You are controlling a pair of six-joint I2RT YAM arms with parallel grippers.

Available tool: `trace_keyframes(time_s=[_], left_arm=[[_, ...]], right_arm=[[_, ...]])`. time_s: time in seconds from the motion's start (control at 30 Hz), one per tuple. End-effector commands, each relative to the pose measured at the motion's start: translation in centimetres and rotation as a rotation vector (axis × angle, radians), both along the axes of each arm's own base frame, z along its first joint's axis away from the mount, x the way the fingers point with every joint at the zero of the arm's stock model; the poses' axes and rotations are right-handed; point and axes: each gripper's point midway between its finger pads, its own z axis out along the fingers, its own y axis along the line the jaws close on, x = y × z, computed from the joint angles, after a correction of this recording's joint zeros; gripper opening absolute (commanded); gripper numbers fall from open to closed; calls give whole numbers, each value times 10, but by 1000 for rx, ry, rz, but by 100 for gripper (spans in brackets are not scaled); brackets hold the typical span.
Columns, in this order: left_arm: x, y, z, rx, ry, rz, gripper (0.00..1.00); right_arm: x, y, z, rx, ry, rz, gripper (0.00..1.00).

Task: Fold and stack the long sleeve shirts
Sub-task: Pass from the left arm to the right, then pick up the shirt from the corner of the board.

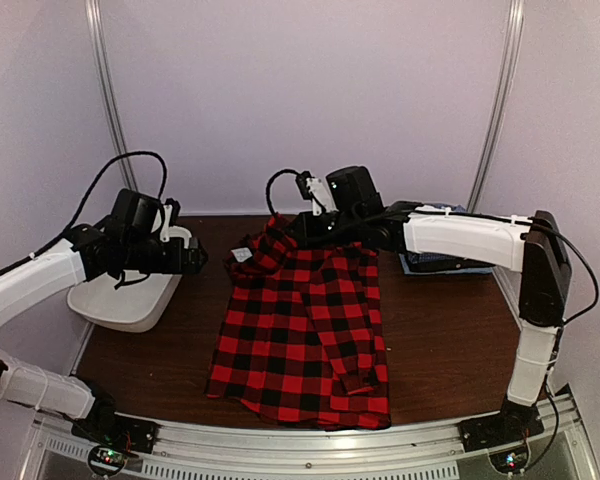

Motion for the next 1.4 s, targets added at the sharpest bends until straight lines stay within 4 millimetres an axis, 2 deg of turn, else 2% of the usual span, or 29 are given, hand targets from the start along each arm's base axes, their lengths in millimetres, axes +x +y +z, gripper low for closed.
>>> trace_keyframes(time_s=[0.0,0.27,0.43,0.53,0.77,0.87,1.37], left_arm=[[-36,-2,-38,-83,156,-8,98],[-99,-20,-90,-192,351,-43,97],[-136,-28,-116,-194,449,-64,80],[-151,-31,-127,-203,497,-58,73],[-172,-36,-146,-171,578,-66,59],[-180,-40,-154,-148,608,-82,49],[-186,-50,-177,-113,659,-110,38]], right_arm=[[1,-12,30,13,-63,-26,0],[-3,-11,30,10,-64,-2,0],[-5,-14,40,14,-84,-3,0],[-7,-15,45,19,-93,-1,0],[-10,-19,48,28,-106,-4,0],[-10,-21,50,31,-110,-7,0],[-8,-20,55,39,-124,-7,0]])
